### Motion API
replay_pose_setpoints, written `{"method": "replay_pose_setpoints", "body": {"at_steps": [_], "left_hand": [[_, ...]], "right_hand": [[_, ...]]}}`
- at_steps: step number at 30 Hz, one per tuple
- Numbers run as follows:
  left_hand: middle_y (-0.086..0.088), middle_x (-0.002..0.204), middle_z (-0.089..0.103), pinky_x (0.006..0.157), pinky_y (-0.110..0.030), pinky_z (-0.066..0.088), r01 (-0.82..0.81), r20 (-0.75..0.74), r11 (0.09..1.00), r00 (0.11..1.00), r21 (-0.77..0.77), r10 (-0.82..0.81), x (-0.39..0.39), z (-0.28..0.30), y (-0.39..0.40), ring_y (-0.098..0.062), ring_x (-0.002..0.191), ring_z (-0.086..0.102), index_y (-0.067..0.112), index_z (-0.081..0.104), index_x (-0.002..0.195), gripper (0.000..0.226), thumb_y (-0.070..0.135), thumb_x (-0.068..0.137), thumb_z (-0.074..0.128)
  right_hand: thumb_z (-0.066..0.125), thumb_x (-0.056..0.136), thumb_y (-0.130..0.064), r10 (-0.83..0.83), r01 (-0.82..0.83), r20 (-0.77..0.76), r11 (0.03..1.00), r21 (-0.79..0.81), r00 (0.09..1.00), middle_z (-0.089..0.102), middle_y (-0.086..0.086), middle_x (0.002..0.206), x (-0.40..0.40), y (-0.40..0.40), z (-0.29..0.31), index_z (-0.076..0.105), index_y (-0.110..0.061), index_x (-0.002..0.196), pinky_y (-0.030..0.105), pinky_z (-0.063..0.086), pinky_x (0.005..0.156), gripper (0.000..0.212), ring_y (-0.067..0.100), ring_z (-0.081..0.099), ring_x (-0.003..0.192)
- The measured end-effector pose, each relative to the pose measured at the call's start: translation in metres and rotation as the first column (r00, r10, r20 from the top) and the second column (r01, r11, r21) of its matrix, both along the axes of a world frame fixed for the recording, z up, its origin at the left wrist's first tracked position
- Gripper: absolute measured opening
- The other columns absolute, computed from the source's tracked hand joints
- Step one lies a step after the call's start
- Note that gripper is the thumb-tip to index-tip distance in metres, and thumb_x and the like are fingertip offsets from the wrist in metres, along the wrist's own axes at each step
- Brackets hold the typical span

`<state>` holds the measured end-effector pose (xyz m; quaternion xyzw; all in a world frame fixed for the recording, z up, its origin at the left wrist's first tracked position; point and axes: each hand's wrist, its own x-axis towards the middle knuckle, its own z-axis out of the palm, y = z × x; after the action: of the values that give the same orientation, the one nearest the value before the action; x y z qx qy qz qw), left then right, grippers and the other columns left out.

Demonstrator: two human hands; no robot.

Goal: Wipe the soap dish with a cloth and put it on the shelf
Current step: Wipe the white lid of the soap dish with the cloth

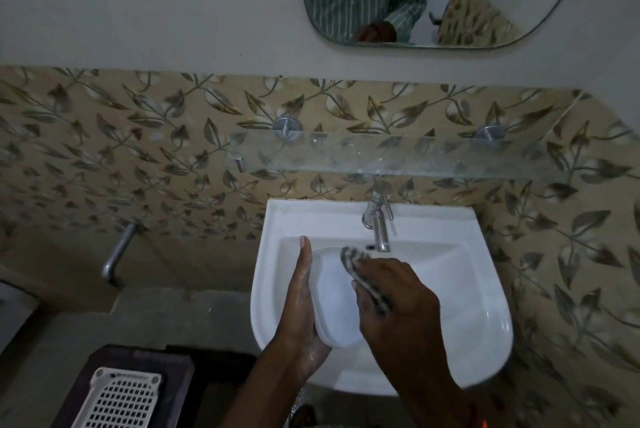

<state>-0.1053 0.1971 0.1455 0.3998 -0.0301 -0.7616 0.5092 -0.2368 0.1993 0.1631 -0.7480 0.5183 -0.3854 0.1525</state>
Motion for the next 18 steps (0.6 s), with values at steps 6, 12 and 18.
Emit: {"method": "replay_pose_setpoints", "body": {"at_steps": [6, 12, 18], "left_hand": [[-0.017, 0.108, 0.078, 0.102, -0.049, 0.050, 0.025, 0.125, 1.000, 0.992, 0.000, -0.025, -0.008, -0.009, -0.003, -0.033, 0.105, 0.072, 0.021, 0.085, 0.087, 0.092, 0.090, 0.076, 0.024], [-0.022, 0.109, 0.075, 0.082, -0.046, 0.059, 0.067, 0.245, 0.994, 0.966, 0.088, -0.087, 0.008, -0.007, -0.008, -0.036, 0.099, 0.072, 0.016, 0.075, 0.115, 0.082, 0.084, 0.074, 0.054], [-0.017, 0.086, 0.077, 0.069, -0.037, 0.058, 0.138, 0.290, 0.987, 0.944, 0.083, -0.156, 0.007, 0.006, -0.009, -0.031, 0.087, 0.071, 0.013, 0.071, 0.114, 0.064, 0.067, 0.080, 0.063]], "right_hand": [[0.079, 0.071, -0.012, 0.074, -0.076, -0.056, 0.996, -0.042, 0.996, 0.079, 0.005, 0.093, 0.005, 0.004, -0.006, 0.076, -0.005, 0.099, 0.033, 0.062, 0.078, 0.029, 0.017, 0.074, 0.081], [0.070, 0.082, -0.009, 0.328, -0.341, 0.104, 0.853, 0.395, 0.939, 0.072, -0.022, 0.098, -0.003, 0.009, 0.022, 0.077, -0.026, 0.106, 0.008, 0.051, 0.083, 0.030, -0.005, 0.066, 0.093], [0.070, 0.084, -0.018, 0.387, -0.365, -0.050, 0.900, 0.236, 0.921, 0.077, -0.003, 0.096, 0.001, 0.003, 0.011, 0.076, -0.017, 0.099, 0.019, 0.054, 0.089, 0.016, 0.012, 0.070, 0.087]]}}
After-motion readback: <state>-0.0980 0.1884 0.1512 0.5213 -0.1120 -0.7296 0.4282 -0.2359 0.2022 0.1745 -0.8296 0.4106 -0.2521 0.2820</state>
